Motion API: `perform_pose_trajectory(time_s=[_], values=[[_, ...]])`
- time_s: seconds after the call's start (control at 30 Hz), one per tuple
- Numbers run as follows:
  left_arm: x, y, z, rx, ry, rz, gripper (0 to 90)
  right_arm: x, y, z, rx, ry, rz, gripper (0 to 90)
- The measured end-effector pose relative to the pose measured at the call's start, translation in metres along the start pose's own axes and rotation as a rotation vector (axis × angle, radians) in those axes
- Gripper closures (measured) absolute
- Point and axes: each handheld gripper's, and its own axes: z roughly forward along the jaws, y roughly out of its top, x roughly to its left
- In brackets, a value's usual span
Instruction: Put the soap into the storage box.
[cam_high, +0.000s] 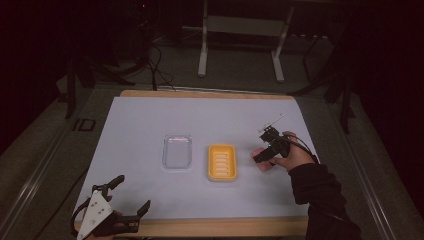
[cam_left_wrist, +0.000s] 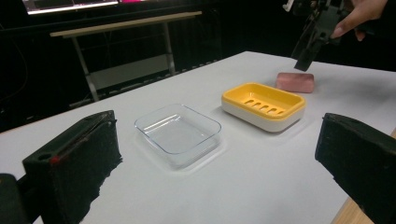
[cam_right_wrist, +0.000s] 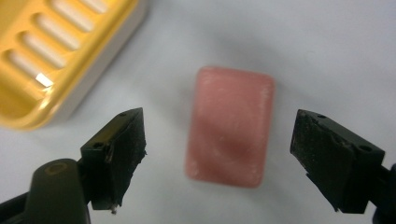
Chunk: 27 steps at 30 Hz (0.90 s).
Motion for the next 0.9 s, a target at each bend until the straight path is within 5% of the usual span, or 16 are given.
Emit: perform_pose_trajectory(time_s=[0.3, 0.9], values=[[0.000, 0.000, 0.000, 0.003, -0.002, 0.002, 0.3, -0.011, 0.000, 0.022, 0.035, -0.019, 0.086, 21.3], [0.000, 0.000, 0.000, 0.000, -0.001, 0.002, 0.3, -0.009, -0.004, 0.047, 0.104, -0.050, 0.086, 30.1]])
